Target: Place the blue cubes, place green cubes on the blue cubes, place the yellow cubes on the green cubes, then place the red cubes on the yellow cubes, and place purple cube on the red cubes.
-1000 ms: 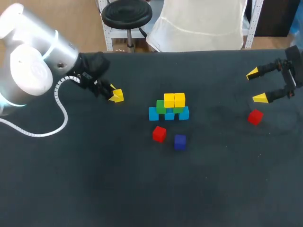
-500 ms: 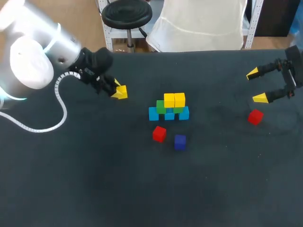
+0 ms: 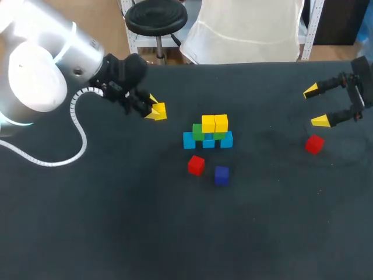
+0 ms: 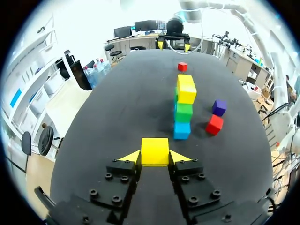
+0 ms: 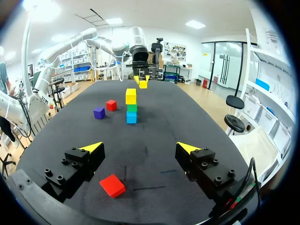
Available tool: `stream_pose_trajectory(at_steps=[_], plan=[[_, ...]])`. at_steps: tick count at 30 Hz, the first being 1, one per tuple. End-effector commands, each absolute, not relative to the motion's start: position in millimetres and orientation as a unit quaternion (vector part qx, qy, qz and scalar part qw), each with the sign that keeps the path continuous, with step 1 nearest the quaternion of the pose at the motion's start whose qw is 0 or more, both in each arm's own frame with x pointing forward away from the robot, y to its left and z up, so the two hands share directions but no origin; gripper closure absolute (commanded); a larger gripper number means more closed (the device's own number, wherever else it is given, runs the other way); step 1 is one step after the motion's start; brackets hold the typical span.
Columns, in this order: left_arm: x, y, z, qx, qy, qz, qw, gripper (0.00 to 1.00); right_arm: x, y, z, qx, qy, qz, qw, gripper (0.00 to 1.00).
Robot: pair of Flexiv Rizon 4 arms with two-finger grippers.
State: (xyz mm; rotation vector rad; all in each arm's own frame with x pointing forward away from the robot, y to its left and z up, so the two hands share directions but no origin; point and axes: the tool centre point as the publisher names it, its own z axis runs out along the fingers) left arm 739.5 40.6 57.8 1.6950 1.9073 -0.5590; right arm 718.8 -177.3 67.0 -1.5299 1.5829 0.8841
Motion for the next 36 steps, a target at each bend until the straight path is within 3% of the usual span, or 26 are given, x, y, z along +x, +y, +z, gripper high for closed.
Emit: stream_pose_trajectory(at_steps=[1,12,36], plan=[[728.0,33.5,64.5,0.627,0.703,-0.202,0.268,1.00,719.7,-177.6,66.7,-0.598,0.618,0.346,0.375,0.00],[712.9,-1.2,75.7,0.650,0.678,-0.226,0.260,1.00,719.7,-177.6,66.7,-0.598,0.618,0.346,0.375,0.00],[703.5,-16.9,64.7,0.669,0.665,-0.250,0.217,1.00,719.7,-177.6,66.7,-0.598,0.618,0.346,0.375,0.00]])
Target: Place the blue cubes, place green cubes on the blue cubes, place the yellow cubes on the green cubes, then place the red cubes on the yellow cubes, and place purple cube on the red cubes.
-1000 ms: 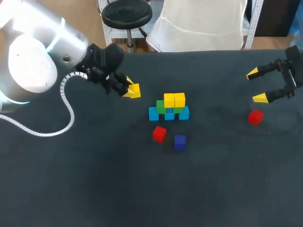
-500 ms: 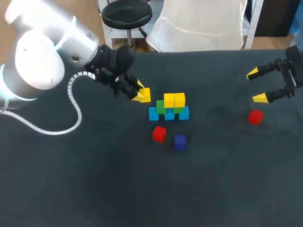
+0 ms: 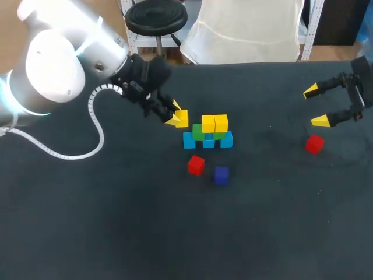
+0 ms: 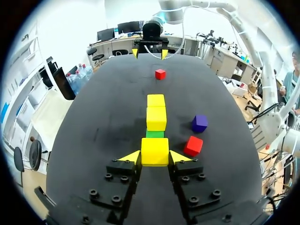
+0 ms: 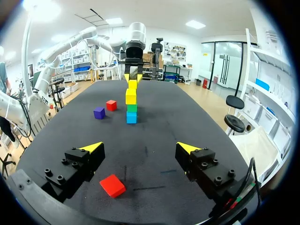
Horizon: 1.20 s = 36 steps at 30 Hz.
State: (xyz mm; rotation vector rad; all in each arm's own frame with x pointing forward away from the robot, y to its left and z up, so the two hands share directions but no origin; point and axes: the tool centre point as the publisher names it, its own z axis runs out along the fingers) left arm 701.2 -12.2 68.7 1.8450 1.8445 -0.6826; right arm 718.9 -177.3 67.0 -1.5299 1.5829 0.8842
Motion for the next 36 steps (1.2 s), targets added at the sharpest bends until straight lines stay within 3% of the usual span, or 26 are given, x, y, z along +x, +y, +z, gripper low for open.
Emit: stream_pose_trajectory(at_steps=[1,36], plan=[[702.6,-18.7,63.7,0.671,0.664,-0.251,0.215,1.00,719.7,-177.6,66.7,-0.598,0.618,0.346,0.375,0.00],[700.7,-37.1,56.3,0.677,0.654,-0.262,0.211,1.00,719.7,-177.6,66.7,-0.598,0.618,0.346,0.375,0.00]])
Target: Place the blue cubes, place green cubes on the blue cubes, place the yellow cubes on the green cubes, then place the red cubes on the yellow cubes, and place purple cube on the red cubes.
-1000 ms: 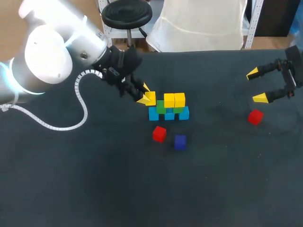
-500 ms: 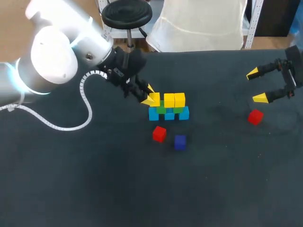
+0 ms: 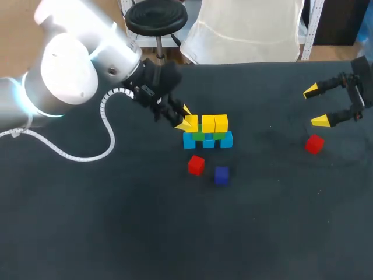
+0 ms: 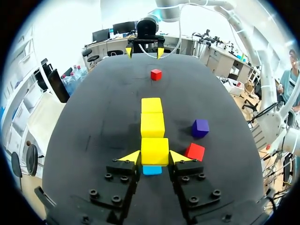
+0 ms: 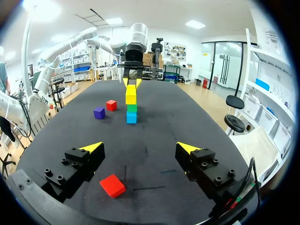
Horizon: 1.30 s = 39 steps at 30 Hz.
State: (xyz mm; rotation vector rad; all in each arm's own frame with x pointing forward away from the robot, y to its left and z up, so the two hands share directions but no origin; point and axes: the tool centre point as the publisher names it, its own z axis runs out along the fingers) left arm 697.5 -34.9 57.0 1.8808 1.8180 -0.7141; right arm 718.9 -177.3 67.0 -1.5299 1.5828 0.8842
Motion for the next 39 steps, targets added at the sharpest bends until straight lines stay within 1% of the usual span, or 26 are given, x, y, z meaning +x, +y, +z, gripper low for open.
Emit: stream_pose_trajectory(at_steps=[1,39], plan=[[700.9,-37.6,55.8,0.678,0.654,-0.261,0.210,1.00,719.7,-177.6,66.7,-0.598,0.618,0.346,0.375,0.00],[702.8,-42.2,54.9,0.685,0.649,-0.260,0.203,1.00,719.7,-177.6,66.7,-0.598,0.618,0.346,0.375,0.00]])
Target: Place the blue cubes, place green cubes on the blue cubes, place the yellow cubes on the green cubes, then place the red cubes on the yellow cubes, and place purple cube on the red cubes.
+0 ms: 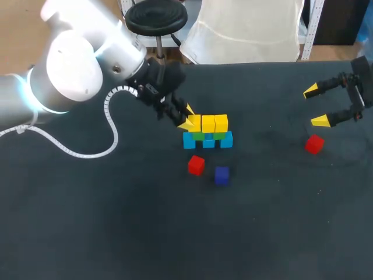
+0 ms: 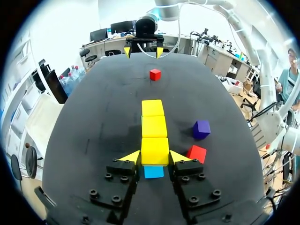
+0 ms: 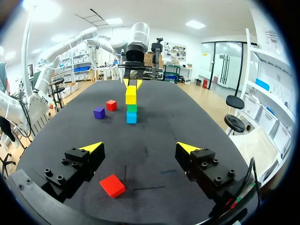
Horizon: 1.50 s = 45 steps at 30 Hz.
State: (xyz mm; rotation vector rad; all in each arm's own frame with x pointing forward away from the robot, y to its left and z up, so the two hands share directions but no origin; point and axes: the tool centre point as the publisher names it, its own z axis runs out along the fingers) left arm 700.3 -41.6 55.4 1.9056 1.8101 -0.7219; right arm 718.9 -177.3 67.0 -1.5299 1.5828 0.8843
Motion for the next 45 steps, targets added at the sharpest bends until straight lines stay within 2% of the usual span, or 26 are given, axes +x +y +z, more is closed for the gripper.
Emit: stream_pose_trajectory(at_steps=[1,8,11,15,20,23,31,40,42,44,45], plan=[[702.8,-42.3,54.8,0.685,0.649,-0.260,0.203,1.00,719.7,-177.6,66.7,-0.598,0.618,0.346,0.375,0.00],[703.1,-42.3,54.4,0.686,0.650,-0.259,0.201,1.00,719.7,-177.6,66.7,-0.598,0.618,0.346,0.375,0.00],[703.3,-42.6,54.2,0.686,0.650,-0.259,0.200,0.96,719.7,-177.6,66.7,-0.598,0.618,0.346,0.375,0.00],[703.5,-43.0,54.1,0.686,0.649,-0.259,0.202,1.00,719.7,-177.6,66.7,-0.598,0.618,0.346,0.375,0.00],[703.8,-43.6,54.2,0.686,0.649,-0.259,0.201,0.94,719.7,-177.6,66.7,-0.598,0.618,0.346,0.375,0.00],[703.9,-43.6,54.2,0.686,0.649,-0.259,0.200,0.88,719.7,-177.6,66.7,-0.598,0.618,0.346,0.375,0.00],[703.9,-44.3,54.1,0.688,0.648,-0.259,0.199,0.60,719.7,-177.6,66.7,-0.598,0.618,0.346,0.375,0.00],[703.8,-45.6,54.5,0.690,0.647,-0.259,0.199,0.52,719.7,-177.6,66.7,-0.598,0.618,0.346,0.375,0.00],[703.6,-45.1,55.4,0.690,0.646,-0.259,0.199,0.30,719.7,-177.6,66.7,-0.598,0.618,0.346,0.375,0.00],[702.6,-42.4,57.3,0.689,0.647,-0.258,0.200,0.31,719.7,-177.6,66.7,-0.598,0.618,0.346,0.375,0.00],[701.5,-40.3,59.1,0.689,0.647,-0.258,0.201,0.27,719.7,-177.6,66.7,-0.598,0.618,0.346,0.375,0.00]])
